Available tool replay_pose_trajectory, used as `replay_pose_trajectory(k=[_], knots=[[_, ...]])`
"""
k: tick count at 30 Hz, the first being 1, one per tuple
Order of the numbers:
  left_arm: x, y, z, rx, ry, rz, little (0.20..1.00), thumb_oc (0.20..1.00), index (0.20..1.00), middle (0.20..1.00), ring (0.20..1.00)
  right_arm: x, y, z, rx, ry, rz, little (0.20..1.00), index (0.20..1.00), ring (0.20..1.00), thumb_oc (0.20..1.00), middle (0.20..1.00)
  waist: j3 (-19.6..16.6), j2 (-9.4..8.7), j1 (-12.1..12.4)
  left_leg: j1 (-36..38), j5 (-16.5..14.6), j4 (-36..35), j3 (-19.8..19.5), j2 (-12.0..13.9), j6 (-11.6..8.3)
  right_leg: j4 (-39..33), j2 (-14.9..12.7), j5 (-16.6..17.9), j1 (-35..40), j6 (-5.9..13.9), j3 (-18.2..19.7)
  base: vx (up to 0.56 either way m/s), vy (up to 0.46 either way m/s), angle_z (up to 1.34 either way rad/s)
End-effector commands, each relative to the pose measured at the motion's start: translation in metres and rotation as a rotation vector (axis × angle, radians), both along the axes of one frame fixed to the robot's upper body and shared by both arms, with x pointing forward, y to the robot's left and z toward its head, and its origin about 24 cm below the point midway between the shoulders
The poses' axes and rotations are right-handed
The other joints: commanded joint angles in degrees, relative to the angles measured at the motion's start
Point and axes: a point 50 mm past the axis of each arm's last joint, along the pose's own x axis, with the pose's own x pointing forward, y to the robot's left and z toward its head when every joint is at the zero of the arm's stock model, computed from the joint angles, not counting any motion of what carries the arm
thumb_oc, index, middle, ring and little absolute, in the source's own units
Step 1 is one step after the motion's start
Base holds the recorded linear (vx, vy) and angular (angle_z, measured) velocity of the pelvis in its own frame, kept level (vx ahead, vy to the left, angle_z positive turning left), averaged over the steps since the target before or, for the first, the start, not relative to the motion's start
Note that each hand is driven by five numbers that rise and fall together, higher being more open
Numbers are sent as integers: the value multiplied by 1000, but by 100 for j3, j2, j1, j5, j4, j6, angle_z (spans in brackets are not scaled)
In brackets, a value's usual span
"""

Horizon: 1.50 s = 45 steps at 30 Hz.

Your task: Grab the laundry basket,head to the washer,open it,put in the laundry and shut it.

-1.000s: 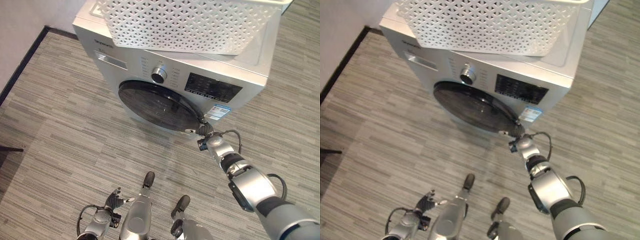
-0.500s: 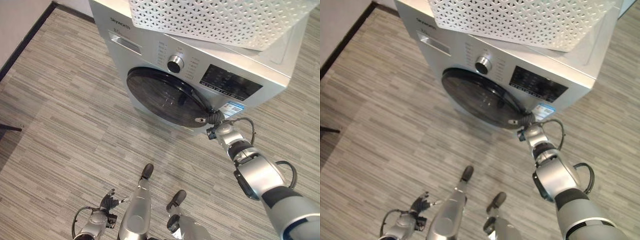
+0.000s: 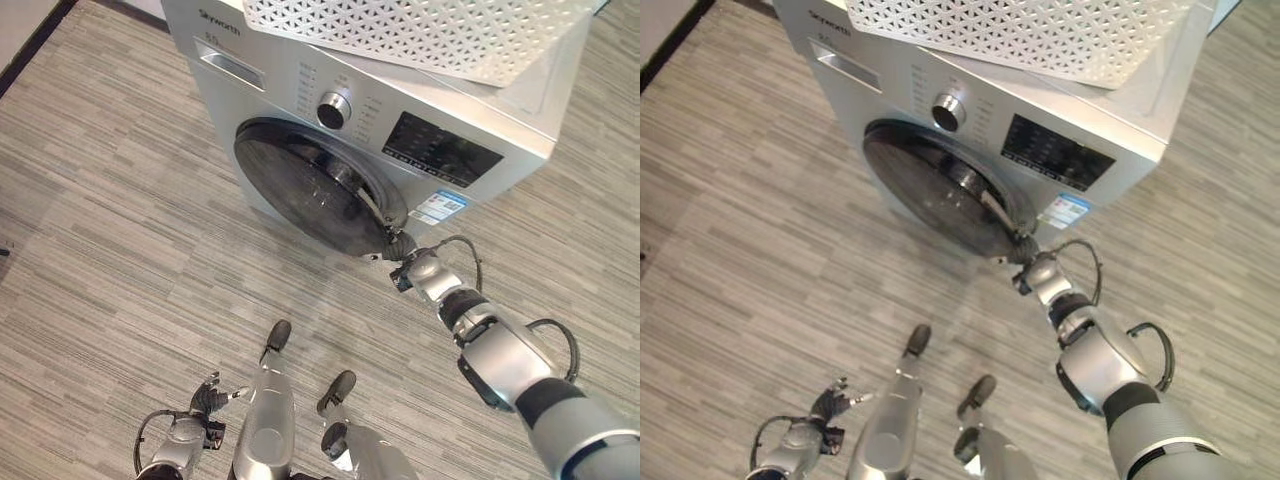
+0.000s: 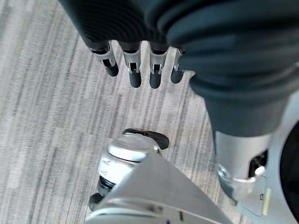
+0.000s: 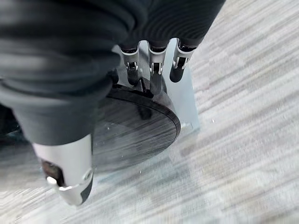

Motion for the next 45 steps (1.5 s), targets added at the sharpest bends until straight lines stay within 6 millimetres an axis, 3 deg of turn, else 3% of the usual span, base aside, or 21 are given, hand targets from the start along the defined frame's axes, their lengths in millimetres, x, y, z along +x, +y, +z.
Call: replay_pose_trajectory(k=[1,5,10,12,13,14,15,16,21,26,29,31,32,33,34,35,36,38,40,44,45], knots=[[-7,3,-1,30,8,-24,1000,1000,1000,1000,1000,-32,109,-17,313,103,314,1000,1000,1000,1000,1000,-130,142,639,356,-65,-617,-117,461,-102,35,-798,-212,31,712,314,-28,-20,-5],[10,2,16,35,-135,6,1000,1000,1000,1000,1000,-35,106,-23,392,95,241,1000,1000,1000,1000,1000,-128,181,667,342,-58,-617,-112,475,-138,35,-786,-242,45,705,282,0,0,0],[36,9,61,170,-413,43,1000,1000,1000,1000,1000,-56,91,-59,573,162,83,1000,1000,1000,1000,1000,-256,128,715,416,-121,-617,-88,460,-168,35,-817,-283,162,721,201,28,-31,7],[53,12,92,305,-546,-42,1000,1000,1000,1000,1000,-69,83,-78,602,202,32,1000,1000,1000,1000,1000,-318,123,688,466,-161,-617,-77,448,-175,41,-833,-306,222,734,177,60,-14,10],[65,8,123,412,-677,-173,1000,1000,1000,1000,1000,-81,73,-93,603,234,-3,1000,1000,1000,1000,1000,-377,132,645,519,-200,-617,-57,430,-181,51,-862,-321,271,755,156,50,2,11],[64,8,123,413,-674,-173,1000,1000,1000,1000,1000,-82,73,-94,603,235,-3,1000,1000,1000,1000,1000,-384,129,643,523,-202,-617,-56,429,-181,51,-863,-323,274,756,156,47,17,16],[74,-1,157,450,-817,-268,1000,1000,1000,1000,1000,-98,58,-114,590,285,-49,1000,1000,1000,1000,1000,-433,161,570,567,-236,-617,-34,415,-185,66,-892,-341,320,773,145,16,14,23],[73,0,157,449,-814,-268,1000,1000,1000,1000,1000,-99,58,-115,590,287,-49,1000,1000,1000,1000,1000,-441,161,567,571,-238,-617,-34,414,-185,66,-893,-343,324,773,144,28,20,25],[79,-26,235,452,-1138,-441,1000,1000,1000,1000,1000,-147,23,-161,481,448,-112,1000,1000,1000,1000,1000,-602,268,314,628,-191,-617,6,337,-158,122,-1006,-263,354,803,47,-22,51,4],[79,-53,306,901,-1329,-849,1000,1000,1000,1000,1000,-182,-4,-186,394,559,-164,1000,1000,1000,1000,1000,-769,319,29,700,-282,-617,89,330,-170,138,-1079,-256,364,900,65,36,38,-5],[70,-71,321,768,-1426,-880,1000,1000,1000,1000,1000,-206,-25,-200,332,643,-243,1000,1000,1000,1000,1000,-829,324,-70,717,-302,-617,97,303,-153,135,-1132,-248,384,922,29,41,21,-4],[68,-87,320,508,-1445,-898,1000,1000,1000,1000,1000,-214,-33,-204,302,675,-264,1000,1000,1000,1000,1000,-853,329,-143,710,-296,-617,85,271,-139,138,-1158,-239,384,926,13,29,35,1],[75,-106,298,111,-1293,-944,1000,1000,1000,1000,1000,-219,-42,-206,272,704,-283,1000,1000,1000,1000,1000,-871,359,-250,692,-284,-617,79,233,-110,139,-1183,-223,388,933,-1,17,42,7],[75,-107,298,108,-1293,-945,1000,1000,1000,1000,1000,-219,-43,-206,272,703,-285,1000,1000,1000,1000,1000,-871,366,-243,690,-284,-617,76,234,-110,139,-1182,-223,387,934,-4,14,57,7],[78,-116,279,-130,-1173,-944,1000,1000,1000,1000,1000,-220,-45,-206,256,716,-280,1000,1000,1000,1000,1000,-881,392,-297,682,-274,-617,76,213,-92,135,-1198,-208,387,937,-12,21,67,5],[86,-138,236,-455,-907,-931,1000,1000,1000,1000,1000,-217,-46,-204,214,723,-226,1000,1000,1000,1000,1000,-904,394,-434,653,-252,-617,89,193,-59,121,-1218,-180,374,947,-6,21,66,0],[87,-139,236,-456,-908,-933,1000,1000,1000,1000,1000,-217,-46,-204,214,722,-227,1000,1000,1000,1000,1000,-902,398,-425,652,-252,-617,88,193,-59,122,-1218,-180,372,947,-6,25,53,-3],[96,-152,201,-613,-697,-893,1000,1000,1000,1000,1000,-210,-45,-201,160,710,-152,1000,1000,1000,1000,1000,-932,322,-566,611,-238,-617,110,185,-43,96,-1217,-152,329,959,28,12,24,-5],[104,-149,174,-642,-540,-861,1000,1000,1000,1000,1000,-200,-47,-196,92,682,-87,1000,1000,1000,1000,1000,-917,239,-678,542,-218,-617,120,188,-26,82,-1190,-126,232,963,92,-18,0,-5],[105,-102,148,-379,-333,-939,1000,1000,1000,1000,1000,-185,-52,-187,42,641,-17,1000,1000,1000,1000,1000,-793,95,-763,431,-187,-617,188,259,34,74,-1112,-51,22,967,265,-39,-20,-17],[108,-69,137,-151,-282,-906,1000,1000,1000,1000,1000,-186,-54,-187,51,645,-37,1000,1000,1000,1000,1000,-734,24,-748,439,-180,-617,214,314,50,69,-1081,-52,-5,953,319,1,-30,-14]])
